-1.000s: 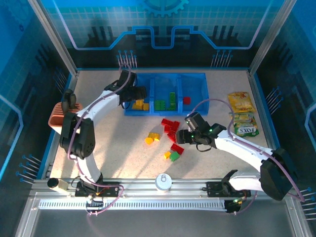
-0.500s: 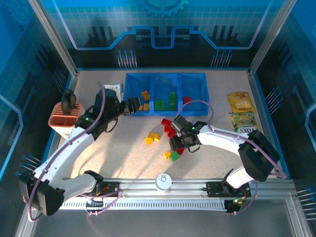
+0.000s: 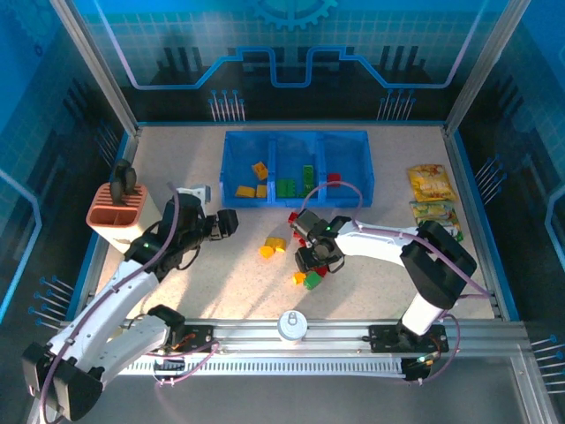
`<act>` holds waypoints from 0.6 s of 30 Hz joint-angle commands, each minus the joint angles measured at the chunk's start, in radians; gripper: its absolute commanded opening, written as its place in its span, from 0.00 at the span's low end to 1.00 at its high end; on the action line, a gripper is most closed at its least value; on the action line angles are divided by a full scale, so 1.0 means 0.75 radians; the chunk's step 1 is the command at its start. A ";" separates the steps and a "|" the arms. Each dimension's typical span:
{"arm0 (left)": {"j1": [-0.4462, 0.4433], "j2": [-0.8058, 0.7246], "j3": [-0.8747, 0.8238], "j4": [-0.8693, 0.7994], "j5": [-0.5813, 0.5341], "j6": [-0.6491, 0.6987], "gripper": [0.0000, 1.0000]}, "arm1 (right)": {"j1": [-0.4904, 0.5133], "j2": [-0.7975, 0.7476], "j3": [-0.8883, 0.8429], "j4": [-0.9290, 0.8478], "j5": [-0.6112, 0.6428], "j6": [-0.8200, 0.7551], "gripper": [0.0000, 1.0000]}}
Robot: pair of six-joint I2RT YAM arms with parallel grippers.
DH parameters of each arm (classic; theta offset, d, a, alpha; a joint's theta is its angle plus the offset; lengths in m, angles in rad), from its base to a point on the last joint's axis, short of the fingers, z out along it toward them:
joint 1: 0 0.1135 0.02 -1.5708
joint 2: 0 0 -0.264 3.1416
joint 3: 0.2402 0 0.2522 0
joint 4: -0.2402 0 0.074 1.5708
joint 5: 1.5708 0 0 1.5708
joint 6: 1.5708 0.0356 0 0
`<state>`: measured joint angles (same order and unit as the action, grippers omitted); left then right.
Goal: Sort the legos into containers by color
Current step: Pick up the lego from the bottom-center of the table.
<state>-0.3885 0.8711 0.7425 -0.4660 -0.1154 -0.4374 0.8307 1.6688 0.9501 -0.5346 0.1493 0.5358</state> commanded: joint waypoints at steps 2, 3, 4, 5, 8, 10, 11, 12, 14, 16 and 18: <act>-0.007 0.004 -0.030 0.009 -0.009 -0.037 0.78 | 0.026 0.022 -0.001 -0.093 0.089 0.021 0.51; -0.007 0.008 -0.031 0.013 -0.007 -0.040 0.78 | 0.025 0.021 -0.004 -0.089 0.094 0.024 0.49; -0.008 0.013 -0.031 0.019 -0.004 -0.040 0.78 | 0.025 0.017 -0.003 -0.087 0.097 0.026 0.47; -0.008 0.018 -0.031 0.023 -0.001 -0.041 0.77 | 0.026 0.016 -0.003 -0.087 0.099 0.029 0.46; -0.018 0.027 -0.032 0.028 0.005 -0.043 0.77 | 0.027 0.014 0.015 -0.092 0.100 0.031 0.43; -0.032 0.025 -0.031 0.029 0.006 -0.032 0.76 | 0.029 0.004 0.034 -0.113 0.109 0.030 0.40; -0.047 0.024 -0.032 0.030 0.007 -0.017 0.77 | 0.029 -0.010 0.044 -0.128 0.117 0.028 0.39; -0.063 0.025 -0.032 0.031 0.003 -0.004 0.77 | 0.029 -0.026 0.052 -0.142 0.124 0.025 0.38; -0.109 0.031 -0.037 0.032 -0.024 0.017 0.76 | 0.028 -0.076 0.077 -0.178 0.149 0.016 0.37; -0.145 0.044 -0.048 0.032 -0.055 0.018 0.76 | 0.026 -0.123 0.112 -0.222 0.181 -0.001 0.36; -0.182 0.066 -0.067 0.042 -0.071 0.001 0.76 | 0.006 -0.168 0.153 -0.265 0.218 -0.029 0.36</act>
<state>-0.4957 0.9016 0.7181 -0.4553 -0.1337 -0.4427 0.8383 1.6112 1.0031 -0.6636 0.2531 0.5400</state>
